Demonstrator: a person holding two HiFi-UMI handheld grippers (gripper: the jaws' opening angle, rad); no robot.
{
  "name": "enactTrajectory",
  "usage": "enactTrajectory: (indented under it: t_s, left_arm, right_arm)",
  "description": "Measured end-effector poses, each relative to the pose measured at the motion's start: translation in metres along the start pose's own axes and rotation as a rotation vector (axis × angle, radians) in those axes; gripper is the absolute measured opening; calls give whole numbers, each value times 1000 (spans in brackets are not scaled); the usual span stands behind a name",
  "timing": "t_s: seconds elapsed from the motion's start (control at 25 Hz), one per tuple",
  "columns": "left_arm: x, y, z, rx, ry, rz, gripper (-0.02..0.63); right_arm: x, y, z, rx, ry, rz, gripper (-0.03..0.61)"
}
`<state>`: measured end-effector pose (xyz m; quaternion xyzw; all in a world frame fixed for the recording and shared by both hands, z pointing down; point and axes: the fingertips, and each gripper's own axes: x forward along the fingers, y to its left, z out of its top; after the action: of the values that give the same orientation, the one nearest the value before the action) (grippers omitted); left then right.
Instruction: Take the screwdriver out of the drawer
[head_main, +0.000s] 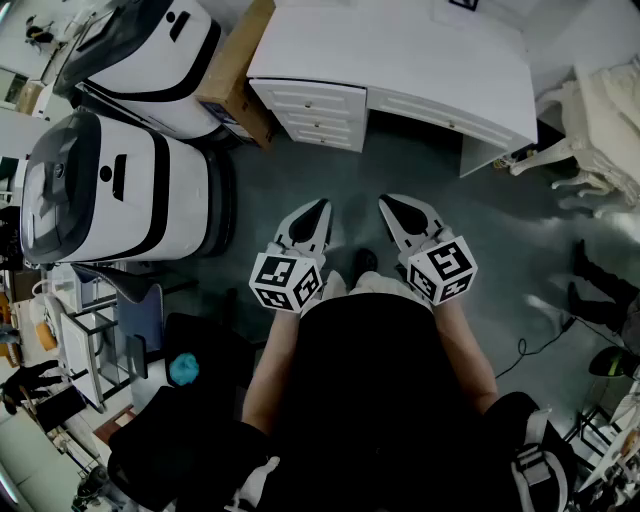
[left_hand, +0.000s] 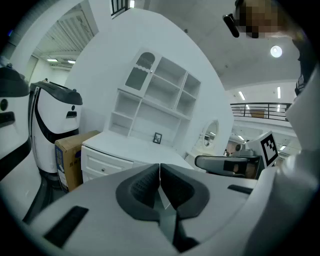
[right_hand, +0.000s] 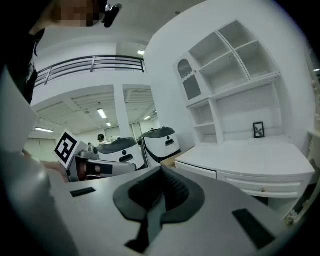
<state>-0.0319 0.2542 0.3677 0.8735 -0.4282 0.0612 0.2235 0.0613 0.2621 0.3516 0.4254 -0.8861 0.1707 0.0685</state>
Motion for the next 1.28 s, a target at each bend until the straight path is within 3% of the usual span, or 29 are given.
enactTrajectory:
  t_s: [0.6, 0.92, 1.28]
  left_arm:
    - [-1, -9, -9, -9, 1, 31, 26]
    - [-5, -7, -17, -16, 21, 68, 25]
    - [-3, 20, -28, -36, 64, 85, 26]
  right_arm:
    - [-4, -2, -2, -17, -11, 23, 18]
    - [-3, 1, -14, 29, 1, 62, 18]
    - [19, -3, -23, 85, 24, 48, 18]
